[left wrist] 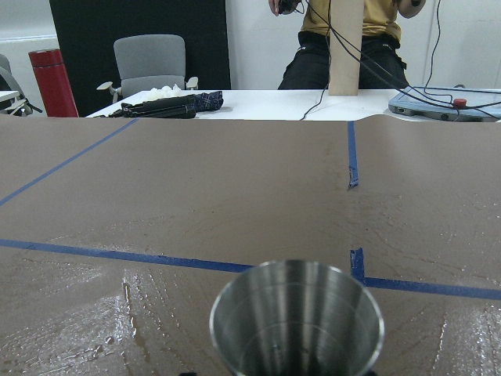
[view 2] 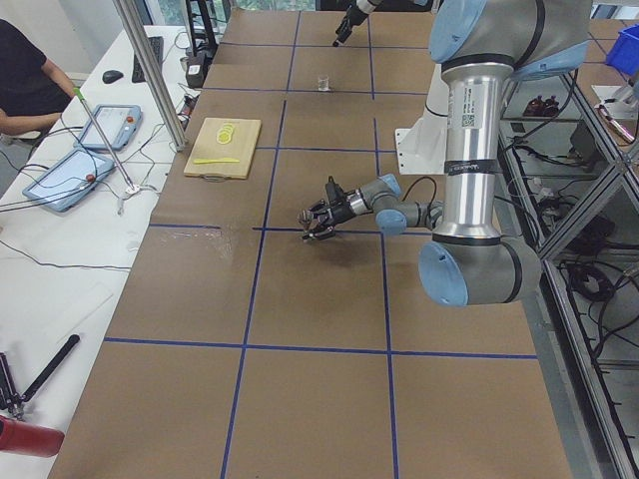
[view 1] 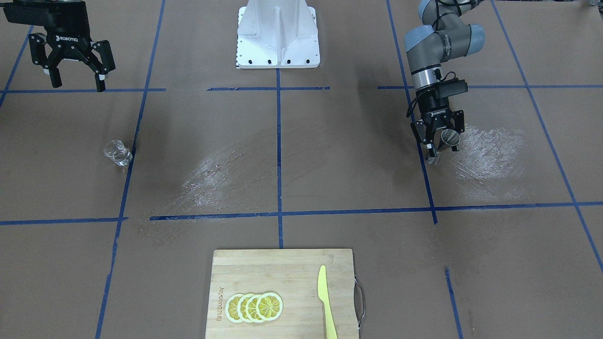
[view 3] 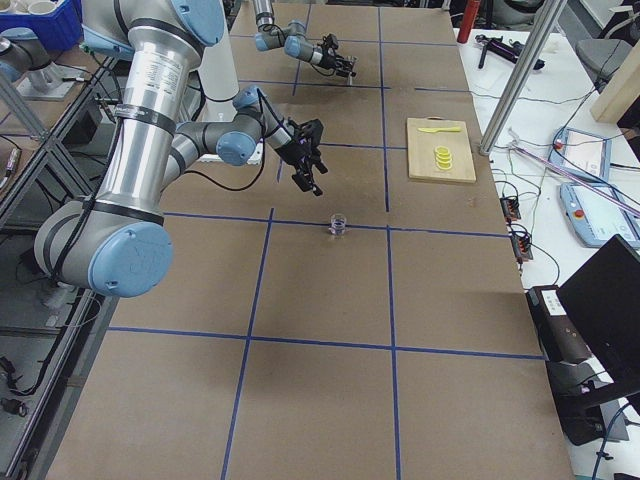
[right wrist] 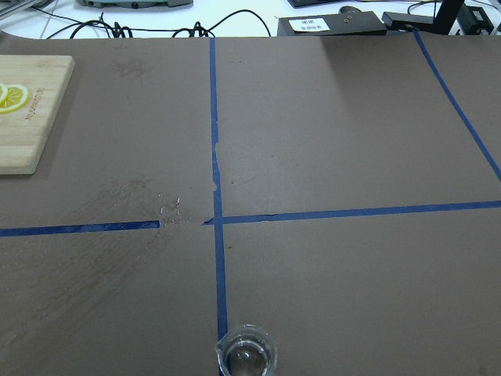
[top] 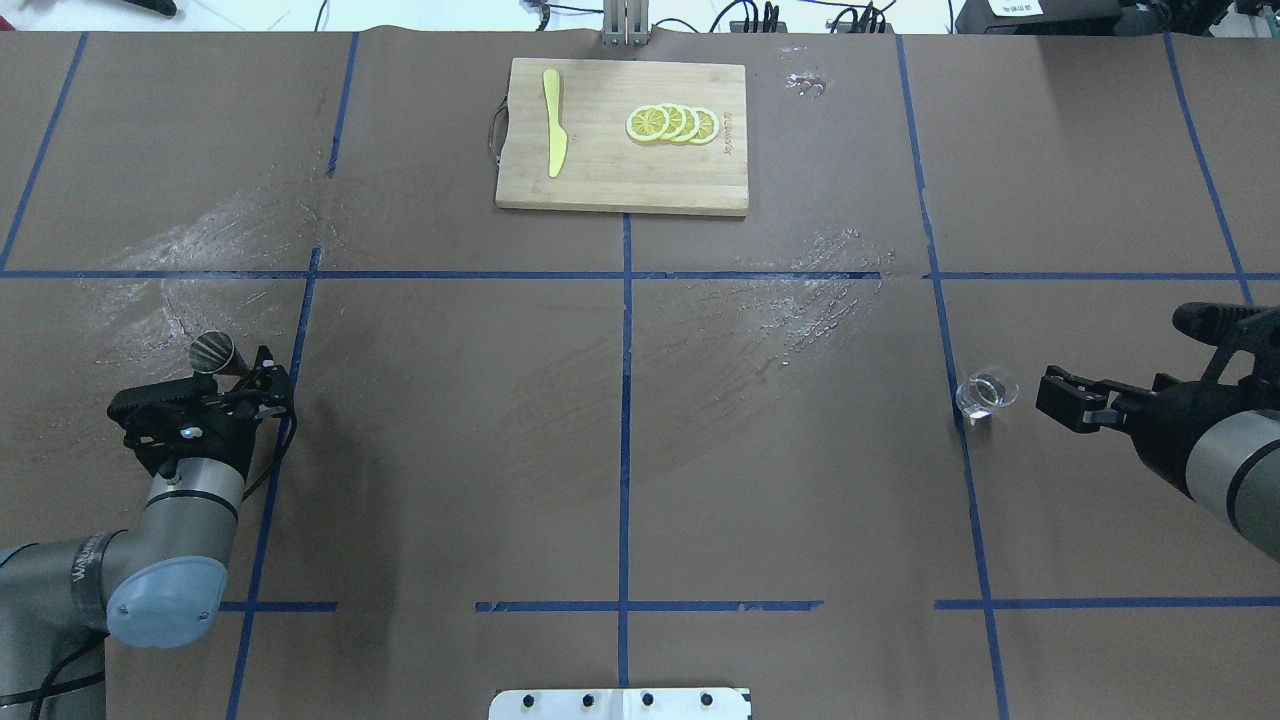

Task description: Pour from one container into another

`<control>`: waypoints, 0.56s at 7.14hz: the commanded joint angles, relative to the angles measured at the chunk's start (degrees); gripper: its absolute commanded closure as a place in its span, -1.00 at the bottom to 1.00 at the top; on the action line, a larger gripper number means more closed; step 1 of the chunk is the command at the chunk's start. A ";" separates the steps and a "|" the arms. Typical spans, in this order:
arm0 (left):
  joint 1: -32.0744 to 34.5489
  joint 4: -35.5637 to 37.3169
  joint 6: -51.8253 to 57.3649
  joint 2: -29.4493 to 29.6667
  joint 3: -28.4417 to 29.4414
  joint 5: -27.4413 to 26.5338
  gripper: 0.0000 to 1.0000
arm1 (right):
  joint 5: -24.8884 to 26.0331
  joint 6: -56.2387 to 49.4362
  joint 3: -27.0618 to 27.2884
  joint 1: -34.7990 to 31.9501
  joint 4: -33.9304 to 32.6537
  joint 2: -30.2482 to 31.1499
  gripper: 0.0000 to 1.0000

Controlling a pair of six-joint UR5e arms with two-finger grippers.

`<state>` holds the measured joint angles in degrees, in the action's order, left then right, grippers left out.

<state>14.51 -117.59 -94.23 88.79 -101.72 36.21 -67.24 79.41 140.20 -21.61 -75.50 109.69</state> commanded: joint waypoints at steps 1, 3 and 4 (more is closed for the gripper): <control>0.17 0.00 0.02 1.28 0.72 0.00 0.46 | 0.53 0.48 -0.19 0.51 0.00 0.18 -0.99; 0.87 -0.27 -0.25 2.35 1.09 -1.22 1.00 | 1.66 0.48 -0.63 1.04 0.00 0.18 -0.99; 1.57 -0.36 0.27 2.26 -1.18 -1.23 1.00 | 2.80 1.35 -1.06 1.65 -0.09 0.18 -0.99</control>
<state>15.42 -117.80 -94.33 90.93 -101.23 35.35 -65.59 80.10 139.54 -20.56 -75.51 109.86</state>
